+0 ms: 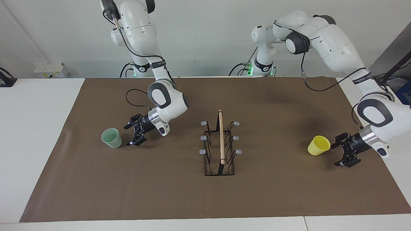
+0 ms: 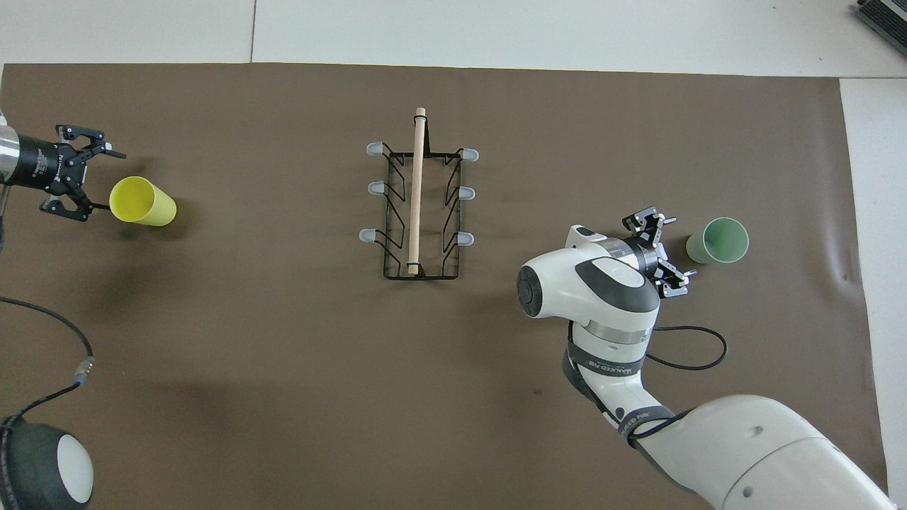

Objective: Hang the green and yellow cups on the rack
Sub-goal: 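Grasp the yellow cup with the left gripper while the right gripper grasps the green cup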

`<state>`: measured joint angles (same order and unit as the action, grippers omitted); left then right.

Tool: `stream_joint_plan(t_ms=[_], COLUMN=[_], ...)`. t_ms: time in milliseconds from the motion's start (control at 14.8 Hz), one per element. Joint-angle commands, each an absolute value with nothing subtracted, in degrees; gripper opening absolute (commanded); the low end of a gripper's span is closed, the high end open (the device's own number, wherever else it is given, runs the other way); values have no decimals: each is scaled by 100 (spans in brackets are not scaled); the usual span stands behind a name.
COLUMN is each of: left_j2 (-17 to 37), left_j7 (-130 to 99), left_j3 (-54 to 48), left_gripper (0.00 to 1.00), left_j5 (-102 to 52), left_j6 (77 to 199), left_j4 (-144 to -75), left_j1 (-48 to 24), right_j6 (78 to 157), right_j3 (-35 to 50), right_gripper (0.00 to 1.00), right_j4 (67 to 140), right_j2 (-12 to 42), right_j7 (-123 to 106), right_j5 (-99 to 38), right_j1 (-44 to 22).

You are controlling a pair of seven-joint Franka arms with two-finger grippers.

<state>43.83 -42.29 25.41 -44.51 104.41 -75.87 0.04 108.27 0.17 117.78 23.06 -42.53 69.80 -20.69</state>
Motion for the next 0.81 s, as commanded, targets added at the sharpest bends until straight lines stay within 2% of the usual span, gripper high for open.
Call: stream_joint_plan(t_ms=[0, 472, 742], left_j2=[3719, 3016, 2962], left_j7=[-4491, -4561, -4614], left_j3=[2645, 2663, 2654], left_gripper=[100, 100, 100], left_j5=[-5401, -5967, -6512], left_j6=[10467, 10441, 10757], left_j4=[-8812, -10193, -10476], left_j1=[70, -61, -211], right_j6=[11083, 11355, 11470], right_j3=[44, 44, 44], right_gripper=[100, 100, 100], right_j4=[12137, 12560, 12507], right_j2=[2118, 2030, 2074], right_j7=[-4412, -3482, -3410], right_j5=[7382, 8058, 8288], right_j1=[-1864, -1548, -1406])
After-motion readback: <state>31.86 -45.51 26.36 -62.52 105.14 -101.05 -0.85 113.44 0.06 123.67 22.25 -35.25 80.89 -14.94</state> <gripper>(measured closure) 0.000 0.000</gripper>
